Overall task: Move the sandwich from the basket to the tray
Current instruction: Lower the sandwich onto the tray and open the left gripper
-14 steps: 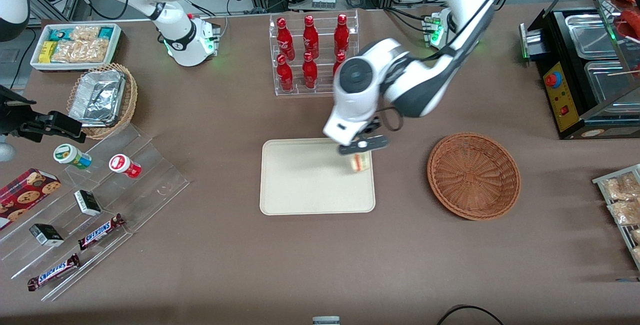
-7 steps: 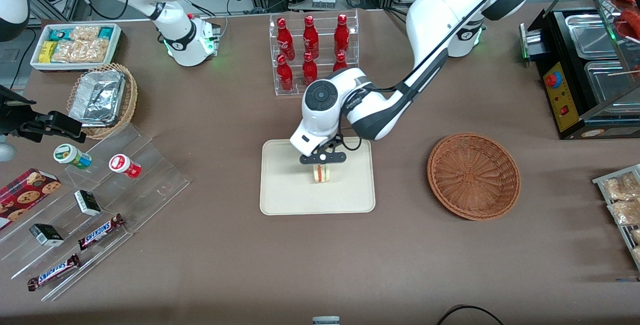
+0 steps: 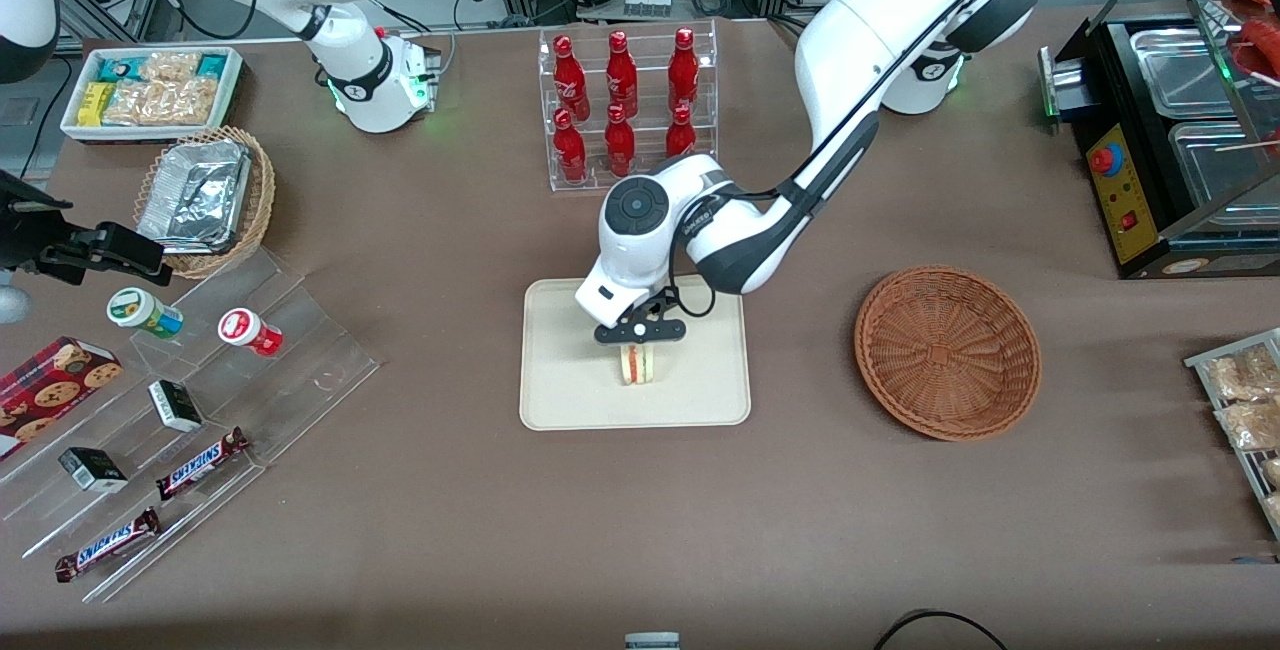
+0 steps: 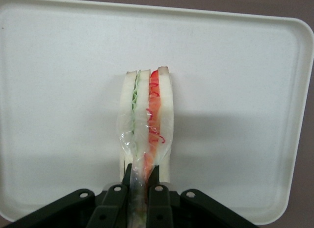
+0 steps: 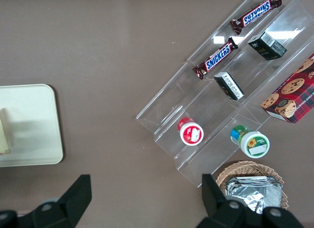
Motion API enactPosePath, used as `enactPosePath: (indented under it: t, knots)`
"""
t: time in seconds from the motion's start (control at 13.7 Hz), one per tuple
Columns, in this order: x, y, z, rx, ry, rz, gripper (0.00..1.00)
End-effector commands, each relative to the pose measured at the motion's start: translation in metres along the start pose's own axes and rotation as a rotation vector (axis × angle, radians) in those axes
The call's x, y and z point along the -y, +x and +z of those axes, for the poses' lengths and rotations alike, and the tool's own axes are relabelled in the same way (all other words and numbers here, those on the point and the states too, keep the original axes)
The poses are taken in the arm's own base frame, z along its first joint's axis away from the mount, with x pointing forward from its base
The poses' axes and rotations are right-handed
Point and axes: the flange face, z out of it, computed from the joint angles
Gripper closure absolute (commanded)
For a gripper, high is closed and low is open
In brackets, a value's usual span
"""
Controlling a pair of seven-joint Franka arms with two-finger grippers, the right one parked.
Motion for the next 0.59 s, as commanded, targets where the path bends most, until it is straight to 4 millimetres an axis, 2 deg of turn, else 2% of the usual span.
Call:
enactPosePath:
  t: [0.0,0.07,0.15,0.22,0.29,0.51]
  knots:
    - [-0.01,0.007,0.003,-0.03,-0.017,0.003,1.0]
    - [-0.01,0.008,0.009,-0.024,-0.014,0.004,1.0]
    - [-0.014,0.005,0.008,-0.026,-0.016,0.013,0.72]
    - [-0.014,0.004,0.009,-0.025,-0.013,0.015,0.29]
    - [-0.014,0.004,0.007,-0.027,-0.012,0.021,0.02]
    - [-0.01,0.006,-0.004,-0.038,0.02,0.019,0.01]
